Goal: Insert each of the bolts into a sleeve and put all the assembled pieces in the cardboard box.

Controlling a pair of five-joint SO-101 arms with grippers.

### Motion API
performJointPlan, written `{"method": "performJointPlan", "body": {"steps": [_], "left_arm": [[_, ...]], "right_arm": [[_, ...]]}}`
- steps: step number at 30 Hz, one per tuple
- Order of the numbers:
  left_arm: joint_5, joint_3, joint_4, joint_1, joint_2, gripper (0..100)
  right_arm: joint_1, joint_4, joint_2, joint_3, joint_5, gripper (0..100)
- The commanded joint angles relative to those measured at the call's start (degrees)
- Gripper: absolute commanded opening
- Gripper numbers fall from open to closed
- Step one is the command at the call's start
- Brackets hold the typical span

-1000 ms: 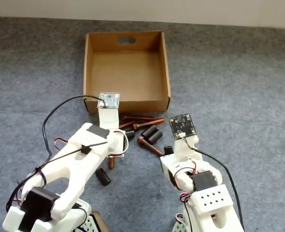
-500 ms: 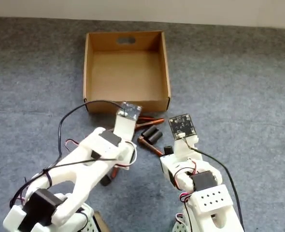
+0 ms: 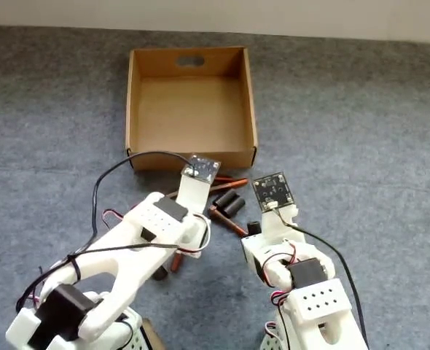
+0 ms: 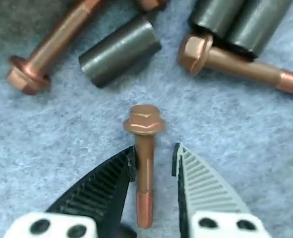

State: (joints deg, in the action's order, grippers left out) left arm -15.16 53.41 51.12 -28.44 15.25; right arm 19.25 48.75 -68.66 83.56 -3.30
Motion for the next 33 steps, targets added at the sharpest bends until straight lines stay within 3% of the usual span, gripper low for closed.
{"method": "performJointPlan", "body": {"steps": [1,12,17,27,33], "left_arm": [[0.4,-3.4,0.3,1.8,0.2,17],[0.4,1.0,-5.5,4.3,0.3,17],[0.4,1.1,-5.5,3.9,0.3,0],[0.5,-0.1,-5.4,3.9,1.4,1],[0.3,-1.4,-5.5,4.3,13.7,1]], "right_arm": [[0.3,-0.7,-1.0,-0.5,-0.8,0.6],[0.3,-0.7,-1.0,-0.5,-0.8,0.6],[0.3,-0.7,-1.0,-0.5,-0.8,0.6],[0.3,-0.1,-1.0,-4.5,-0.4,0.6],[0.3,0.6,-1.0,-13.6,-0.4,0.6]]}}
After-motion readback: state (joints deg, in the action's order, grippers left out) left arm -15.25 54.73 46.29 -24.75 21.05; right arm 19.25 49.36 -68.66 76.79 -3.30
